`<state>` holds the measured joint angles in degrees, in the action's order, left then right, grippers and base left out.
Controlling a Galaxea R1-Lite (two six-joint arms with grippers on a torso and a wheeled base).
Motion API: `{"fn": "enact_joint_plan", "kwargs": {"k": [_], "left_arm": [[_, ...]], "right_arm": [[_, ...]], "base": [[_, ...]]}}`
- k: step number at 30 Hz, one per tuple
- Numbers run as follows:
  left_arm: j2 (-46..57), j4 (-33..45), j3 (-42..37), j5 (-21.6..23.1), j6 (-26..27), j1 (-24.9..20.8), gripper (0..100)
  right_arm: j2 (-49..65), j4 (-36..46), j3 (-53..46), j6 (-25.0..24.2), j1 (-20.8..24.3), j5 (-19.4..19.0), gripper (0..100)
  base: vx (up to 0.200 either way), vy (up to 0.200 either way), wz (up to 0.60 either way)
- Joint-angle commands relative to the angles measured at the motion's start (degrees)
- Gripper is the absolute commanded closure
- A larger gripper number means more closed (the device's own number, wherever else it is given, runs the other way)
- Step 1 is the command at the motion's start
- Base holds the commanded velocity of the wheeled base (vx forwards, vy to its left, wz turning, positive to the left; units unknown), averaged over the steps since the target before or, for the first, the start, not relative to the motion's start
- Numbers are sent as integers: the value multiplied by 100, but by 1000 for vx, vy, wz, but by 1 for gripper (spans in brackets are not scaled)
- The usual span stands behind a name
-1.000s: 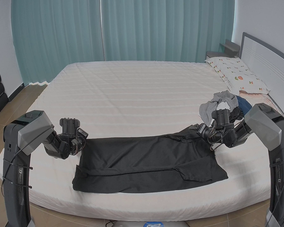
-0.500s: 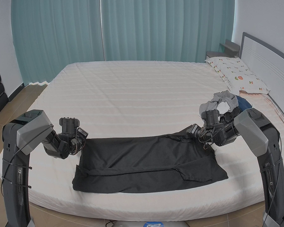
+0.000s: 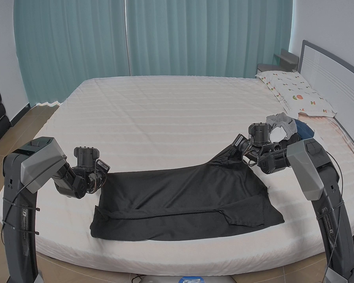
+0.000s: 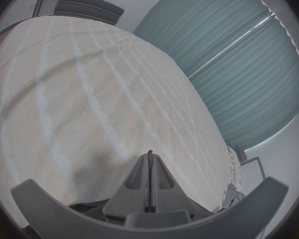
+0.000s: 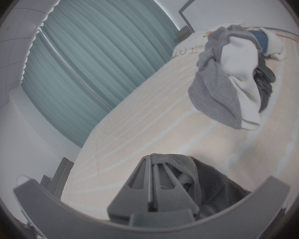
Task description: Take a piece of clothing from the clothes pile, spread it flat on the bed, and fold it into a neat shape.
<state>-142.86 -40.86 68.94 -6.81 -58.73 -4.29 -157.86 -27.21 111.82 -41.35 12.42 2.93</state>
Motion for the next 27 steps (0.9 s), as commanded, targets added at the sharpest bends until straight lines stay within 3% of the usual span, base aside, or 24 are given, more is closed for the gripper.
{"fn": "enact_joint_plan", "kwargs": {"k": [1,6,7,12,18,23,27], "left_arm": [[13,-1,-12,-4,2,-2,100],[4,-1,-21,-4,2,-2,100],[4,-1,-30,-4,11,-10,100],[13,-1,-38,-4,11,-10,100],[22,-1,-38,-4,2,-10,100],[22,-1,-38,-4,2,-10,100],[22,-1,-38,-4,11,-10,100]], "right_arm": [[-650,-259,277,268,50,85,100],[-755,-549,277,417,6,103,100],[-747,-593,277,417,6,85,0],[-729,-610,277,426,-21,85,0],[-210,-496,261,444,-407,59,0],[185,-549,-187,400,-609,-257,0],[466,-566,-978,479,-803,-820,0]], "base": [[0,0,0],[0,0,0],[0,0,0],[0,0,0],[0,0,0],[0,0,0],[0,0,0]]}}
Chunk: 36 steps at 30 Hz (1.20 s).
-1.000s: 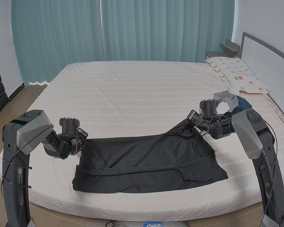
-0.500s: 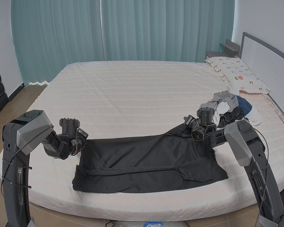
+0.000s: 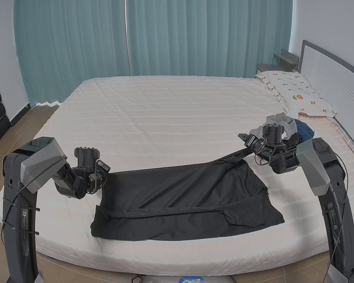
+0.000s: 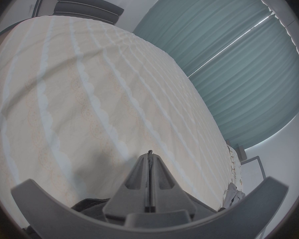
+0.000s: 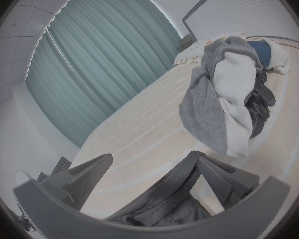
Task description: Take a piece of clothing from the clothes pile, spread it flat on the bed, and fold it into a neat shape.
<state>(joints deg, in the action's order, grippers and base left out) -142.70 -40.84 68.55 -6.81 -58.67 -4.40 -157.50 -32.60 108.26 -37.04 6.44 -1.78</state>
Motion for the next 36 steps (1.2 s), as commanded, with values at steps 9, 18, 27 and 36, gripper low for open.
{"fn": "enact_joint_plan", "kwargs": {"k": [9,18,27,36], "left_arm": [[6,-3,1,-4,5,1,100],[6,-3,1,-4,5,1,100],[6,-3,1,-4,5,1,100],[-3,-3,1,-4,5,1,100]], "right_arm": [[633,-476,-1642,786,-248,-885,0],[545,-1882,-1554,794,-257,-815,0],[-35,-1732,-956,829,262,-455,0],[150,-643,-1282,944,358,-472,0]], "base": [[0,0,0],[0,0,0],[0,0,0],[0,0,0]]}}
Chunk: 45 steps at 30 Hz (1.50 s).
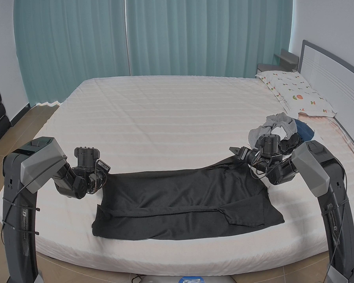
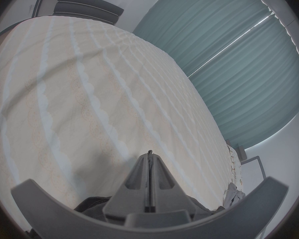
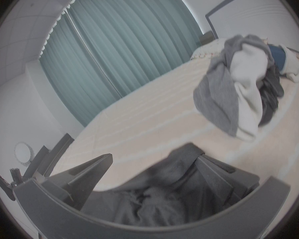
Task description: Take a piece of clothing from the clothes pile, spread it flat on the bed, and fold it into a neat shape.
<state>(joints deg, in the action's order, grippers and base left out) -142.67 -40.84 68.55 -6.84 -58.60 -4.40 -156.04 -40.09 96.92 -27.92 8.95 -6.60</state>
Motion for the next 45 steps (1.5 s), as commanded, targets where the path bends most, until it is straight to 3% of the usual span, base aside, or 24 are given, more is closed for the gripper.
{"fn": "enact_joint_plan", "kwargs": {"k": [1,7,11,18,23,27,45], "left_arm": [[-7,-3,1,-2,-2,1,100],[2,-3,1,-2,-2,1,100],[2,-3,1,-2,-2,1,100],[20,23,1,34,-11,9,100],[20,23,1,34,-11,9,100],[20,15,-8,34,-11,1,100],[11,6,-8,34,-2,1,100]], "right_arm": [[100,283,-252,41,98,9,0],[496,459,-568,41,72,-44,0],[1067,485,-1105,-3,72,-465,0],[1304,652,-1351,49,-121,-650,0],[1216,960,-1456,269,-315,-1002,0],[873,925,-1395,656,-403,-1002,0],[-111,793,-384,612,-447,-852,0]], "base": [[0,0,0],[0,0,0],[0,0,0],[0,0,0],[0,0,0],[0,0,0],[0,0,0]]}}
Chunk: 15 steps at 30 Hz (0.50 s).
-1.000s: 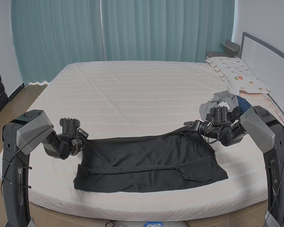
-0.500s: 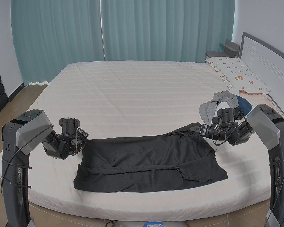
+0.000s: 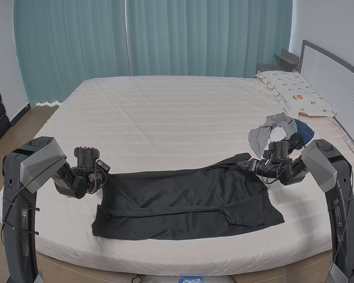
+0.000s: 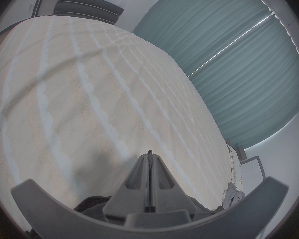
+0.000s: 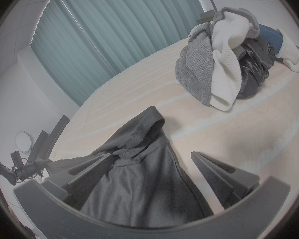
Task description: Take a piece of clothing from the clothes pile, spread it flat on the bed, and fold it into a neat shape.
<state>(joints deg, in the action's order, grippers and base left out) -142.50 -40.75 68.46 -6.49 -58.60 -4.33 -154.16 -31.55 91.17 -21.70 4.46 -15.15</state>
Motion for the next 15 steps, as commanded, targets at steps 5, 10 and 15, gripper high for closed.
{"fn": "enact_joint_plan", "kwargs": {"k": [5,10,15], "left_arm": [[-6,-3,-17,-2,-2,-7,100],[-6,-12,-26,-2,-2,-7,100],[-6,-12,-26,-2,-2,2,100]], "right_arm": [[-360,-106,331,-291,11,118,0],[-272,-202,287,-572,-7,118,100],[-176,-238,155,-581,-33,91,100]], "base": [[0,0,0],[0,0,0],[0,0,0]]}}
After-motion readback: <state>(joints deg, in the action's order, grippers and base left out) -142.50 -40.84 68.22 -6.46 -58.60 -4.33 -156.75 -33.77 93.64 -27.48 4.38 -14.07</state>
